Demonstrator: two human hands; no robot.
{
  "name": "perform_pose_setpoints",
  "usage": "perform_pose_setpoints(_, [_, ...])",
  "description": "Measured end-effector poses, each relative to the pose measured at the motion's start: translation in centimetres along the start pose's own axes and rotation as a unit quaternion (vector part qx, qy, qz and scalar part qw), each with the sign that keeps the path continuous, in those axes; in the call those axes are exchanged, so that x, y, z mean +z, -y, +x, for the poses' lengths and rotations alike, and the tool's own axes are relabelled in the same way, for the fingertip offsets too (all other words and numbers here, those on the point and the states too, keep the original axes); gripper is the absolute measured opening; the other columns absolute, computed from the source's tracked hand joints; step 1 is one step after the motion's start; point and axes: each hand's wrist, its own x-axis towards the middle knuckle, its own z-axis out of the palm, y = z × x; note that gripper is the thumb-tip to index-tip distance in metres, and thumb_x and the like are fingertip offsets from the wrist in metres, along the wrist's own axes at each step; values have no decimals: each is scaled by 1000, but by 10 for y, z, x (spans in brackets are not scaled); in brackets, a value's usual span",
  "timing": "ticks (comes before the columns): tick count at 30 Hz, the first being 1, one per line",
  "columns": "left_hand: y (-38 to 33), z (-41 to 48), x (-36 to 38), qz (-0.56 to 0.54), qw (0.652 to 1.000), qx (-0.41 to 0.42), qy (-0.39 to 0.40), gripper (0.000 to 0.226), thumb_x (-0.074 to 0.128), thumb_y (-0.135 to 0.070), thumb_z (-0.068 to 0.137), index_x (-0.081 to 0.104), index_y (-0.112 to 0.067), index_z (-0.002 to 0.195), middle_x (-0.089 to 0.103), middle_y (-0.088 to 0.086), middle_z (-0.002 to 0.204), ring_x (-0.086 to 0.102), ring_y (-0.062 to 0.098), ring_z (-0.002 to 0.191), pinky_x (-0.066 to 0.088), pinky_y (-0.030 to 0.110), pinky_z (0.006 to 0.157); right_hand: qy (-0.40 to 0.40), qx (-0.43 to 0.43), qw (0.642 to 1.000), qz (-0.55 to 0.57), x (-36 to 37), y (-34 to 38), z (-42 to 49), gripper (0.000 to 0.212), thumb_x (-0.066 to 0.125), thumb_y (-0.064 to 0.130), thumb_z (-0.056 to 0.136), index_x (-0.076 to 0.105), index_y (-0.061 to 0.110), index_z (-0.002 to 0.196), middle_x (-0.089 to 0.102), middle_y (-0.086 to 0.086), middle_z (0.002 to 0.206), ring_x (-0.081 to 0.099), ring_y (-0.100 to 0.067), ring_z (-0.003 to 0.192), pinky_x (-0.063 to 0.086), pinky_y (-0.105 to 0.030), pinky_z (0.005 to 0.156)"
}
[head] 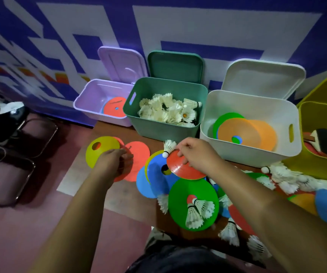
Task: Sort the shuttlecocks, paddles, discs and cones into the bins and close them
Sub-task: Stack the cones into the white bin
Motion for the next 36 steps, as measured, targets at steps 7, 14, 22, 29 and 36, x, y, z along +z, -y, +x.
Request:
perform_pose_setpoints(7, [19, 22, -57, -23, 999, -20, -45, 22, 57, -19, 103, 64, -6, 120, 73, 13, 97, 71, 29, 78, 57, 35, 71, 76, 8, 997, -34, 58, 12, 19, 22, 53, 21, 103, 73, 25, 96, 76, 2, 92, 70, -9, 63, 52, -27, 54])
perform_pose_setpoints(14, [26, 57, -94, 110, 991, 23, -79, 23, 63, -15, 97, 61, -6, 118, 72, 22, 105, 70, 31, 79, 58, 46, 77, 110, 12, 992, -65, 106, 32, 44, 19, 54, 20, 102, 73, 23, 98, 77, 3, 91, 68, -11, 67, 45, -22, 47])
perform_pose_setpoints(22, [27, 124, -115, 344, 927, 134, -65, 56, 75, -19, 90, 55, -18, 142, 72, 13, 104, 65, 34, 99, 45, 34, 70, 126, 25, 986, -103, 160, 45, 76, 20, 54, 17, 100, 74, 12, 99, 78, -7, 94, 65, -13, 64, 41, -16, 42])
perform_pose_setpoints(29, [33, 164, -128, 411, 900, 144, -30, 72, 78, -20, 89, 48, -20, 154, 65, 29, 123, 60, 48, 113, 47, 43, 85, 175, 17, 973, -151, 204, 46, 94, 20, 54, 19, 97, 74, 18, 100, 76, 2, 93, 72, -28, 85, 60, -44, 78])
perform_pose_setpoints(36, [40, 170, -157, 346, 914, 183, -102, 43, 75, -29, 94, 52, -10, 126, 63, 13, 97, 64, 46, 95, 41, 41, 69, 208, 8, 952, -225, 244, 45, 116, 29, 57, 22, 100, 69, 23, 127, 72, -1, 116, 66, -22, 97, 49, -27, 83])
